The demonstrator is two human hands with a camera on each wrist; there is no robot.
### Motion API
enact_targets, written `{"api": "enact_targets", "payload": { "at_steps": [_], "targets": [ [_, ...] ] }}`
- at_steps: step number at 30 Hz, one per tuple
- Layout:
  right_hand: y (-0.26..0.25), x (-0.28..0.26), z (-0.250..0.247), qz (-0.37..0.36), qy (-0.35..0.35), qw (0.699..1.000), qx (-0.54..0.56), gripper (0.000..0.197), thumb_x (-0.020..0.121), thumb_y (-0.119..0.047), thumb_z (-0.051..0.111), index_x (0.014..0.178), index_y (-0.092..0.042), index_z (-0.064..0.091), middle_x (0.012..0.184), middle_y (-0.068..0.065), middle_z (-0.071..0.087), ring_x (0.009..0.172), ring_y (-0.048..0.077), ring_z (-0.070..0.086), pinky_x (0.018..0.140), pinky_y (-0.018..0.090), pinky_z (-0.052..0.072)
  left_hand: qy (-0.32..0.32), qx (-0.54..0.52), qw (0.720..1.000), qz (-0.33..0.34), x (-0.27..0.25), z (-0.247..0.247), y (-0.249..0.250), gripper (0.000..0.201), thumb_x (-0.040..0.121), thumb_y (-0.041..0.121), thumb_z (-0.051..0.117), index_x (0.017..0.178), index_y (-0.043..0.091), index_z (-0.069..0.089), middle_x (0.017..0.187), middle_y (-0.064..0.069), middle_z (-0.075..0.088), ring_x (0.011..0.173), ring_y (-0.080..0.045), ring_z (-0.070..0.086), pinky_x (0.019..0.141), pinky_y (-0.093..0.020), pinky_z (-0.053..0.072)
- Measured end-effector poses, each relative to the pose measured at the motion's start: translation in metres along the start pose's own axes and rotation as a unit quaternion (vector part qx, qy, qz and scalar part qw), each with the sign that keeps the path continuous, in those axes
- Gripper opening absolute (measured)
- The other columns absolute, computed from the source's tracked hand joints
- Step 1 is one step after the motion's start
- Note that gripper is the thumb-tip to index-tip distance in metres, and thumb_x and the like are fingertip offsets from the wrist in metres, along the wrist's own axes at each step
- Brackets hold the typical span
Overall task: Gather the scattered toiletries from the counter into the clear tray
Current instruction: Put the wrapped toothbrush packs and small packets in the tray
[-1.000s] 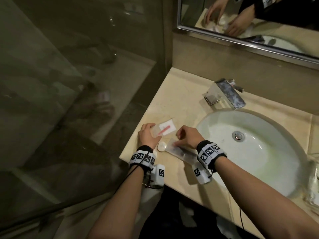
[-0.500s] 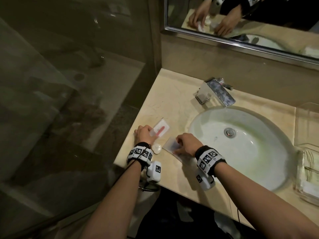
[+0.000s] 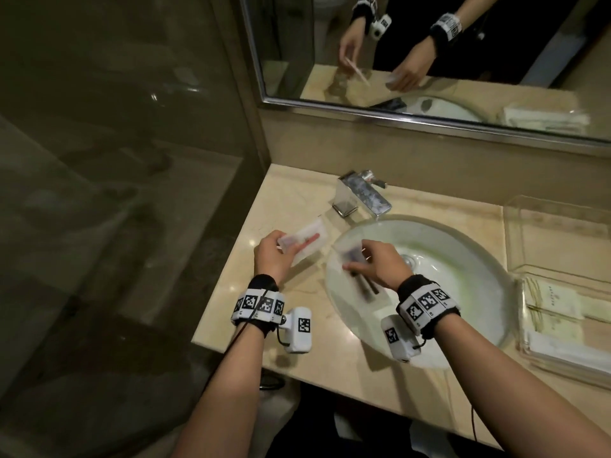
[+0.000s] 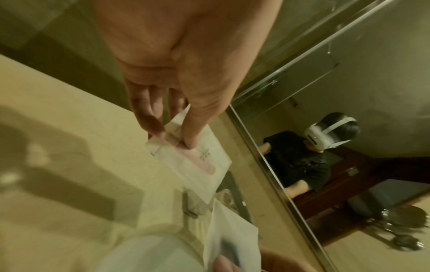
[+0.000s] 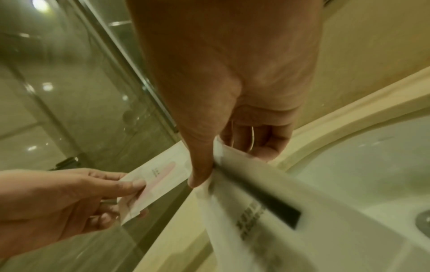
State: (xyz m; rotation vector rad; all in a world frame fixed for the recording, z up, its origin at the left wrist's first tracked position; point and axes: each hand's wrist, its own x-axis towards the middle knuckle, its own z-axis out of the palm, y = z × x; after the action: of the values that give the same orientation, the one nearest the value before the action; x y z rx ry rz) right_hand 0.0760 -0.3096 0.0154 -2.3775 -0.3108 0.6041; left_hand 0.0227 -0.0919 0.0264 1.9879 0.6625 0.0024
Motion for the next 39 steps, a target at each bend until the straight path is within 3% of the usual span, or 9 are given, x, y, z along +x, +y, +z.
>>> {"api": "enact_targets", "payload": {
  "at_steps": [3,13,16,19,22,27,32,35,39],
  "targets": [
    [0.019,-0.012,-0.033,0.002,0.04,0.999,0.015,0.045,0.075,-0.045,0.078,0.098,-0.008,0.066,0.091,0.007,0.068,0.084,0.024,0.06,0.067,0.031,0.044,-0.017,0.003,0.999,0.043,-0.009,0.023,0.031,0.01,0.085,0.019,0.069,0.085,0.011,0.062,0.079,-0.002,0.065,0.068,-0.023,0.062,0.058,-0.033,0.053],
    [0.115,-0.075,-0.14,0.076,0.149,0.979,0.113,0.03,0.085,-0.038,0.071,0.106,-0.019,0.063,0.101,-0.001,0.068,0.09,0.017,0.062,0.071,0.027,0.046,-0.113,-0.018,0.988,0.102,-0.05,0.141,0.115,0.017,0.091,0.007,0.061,0.106,0.002,0.054,0.117,-0.007,0.059,0.054,-0.006,0.067,0.049,-0.015,0.054],
    [0.149,-0.097,-0.166,0.111,0.184,0.959,0.186,0.037,0.085,-0.038,0.07,0.114,-0.014,0.065,0.109,0.002,0.07,0.1,0.02,0.065,0.091,0.037,0.052,-0.149,-0.015,0.982,0.119,-0.069,0.182,0.133,0.02,0.09,-0.001,0.058,0.11,0.001,0.054,0.111,-0.013,0.062,0.06,0.002,0.062,0.053,-0.01,0.052],
    [0.188,-0.119,-0.186,0.123,0.212,0.936,0.253,0.058,0.07,-0.057,0.069,0.111,-0.017,0.067,0.105,0.003,0.073,0.097,0.024,0.068,0.091,0.049,0.054,-0.176,-0.034,0.976,0.127,-0.091,0.221,0.147,0.03,0.088,-0.006,0.057,0.108,0.016,0.05,0.112,-0.015,0.06,0.058,-0.003,0.067,0.065,-0.038,0.06],
    [0.219,-0.139,-0.199,0.129,0.231,0.916,0.302,0.055,0.075,-0.053,0.068,0.106,-0.007,0.066,0.102,0.02,0.072,0.097,0.036,0.068,0.09,0.054,0.054,-0.201,-0.025,0.966,0.158,-0.115,0.256,0.161,0.035,0.09,-0.012,0.048,0.107,0.018,0.054,0.112,-0.009,0.052,0.058,0.002,0.069,0.049,-0.022,0.054],
    [0.253,-0.167,-0.216,0.126,0.225,0.874,0.413,0.029,0.095,-0.013,0.059,0.121,-0.001,0.06,0.112,0.018,0.071,0.103,0.029,0.069,0.096,0.044,0.053,-0.26,-0.002,0.952,0.16,-0.14,0.309,0.17,0.019,0.095,-0.003,0.047,0.097,-0.002,0.065,0.107,-0.011,0.067,0.085,-0.029,0.073,0.054,-0.015,0.053],
    [0.273,-0.179,-0.22,0.115,0.233,0.839,0.478,0.028,0.094,-0.013,0.061,0.12,-0.002,0.061,0.107,0.014,0.073,0.086,0.016,0.072,0.072,0.021,0.057,-0.315,0.075,0.927,0.188,-0.145,0.346,0.17,0.042,0.08,0.05,0.069,0.099,0.013,0.071,0.101,-0.004,0.073,0.086,-0.02,0.071,0.077,-0.037,0.059],
    [0.277,-0.182,-0.219,0.127,0.239,0.826,0.494,0.027,0.093,-0.017,0.063,0.118,-0.006,0.062,0.106,0.011,0.074,0.085,0.014,0.072,0.061,0.015,0.054,-0.347,0.093,0.913,0.191,-0.146,0.356,0.17,0.041,0.078,0.046,0.073,0.102,0.013,0.073,0.1,-0.004,0.075,0.092,-0.02,0.07,0.087,-0.04,0.056],
    [0.284,-0.185,-0.215,0.133,0.241,0.817,0.507,0.03,0.09,-0.016,0.067,0.118,-0.009,0.06,0.109,0.012,0.073,0.091,0.017,0.071,0.069,0.021,0.057,-0.347,0.079,0.918,0.177,-0.147,0.365,0.172,0.04,0.081,0.037,0.073,0.108,0.008,0.071,0.106,-0.008,0.074,0.093,-0.021,0.07,0.087,-0.038,0.056]
  ]
}}
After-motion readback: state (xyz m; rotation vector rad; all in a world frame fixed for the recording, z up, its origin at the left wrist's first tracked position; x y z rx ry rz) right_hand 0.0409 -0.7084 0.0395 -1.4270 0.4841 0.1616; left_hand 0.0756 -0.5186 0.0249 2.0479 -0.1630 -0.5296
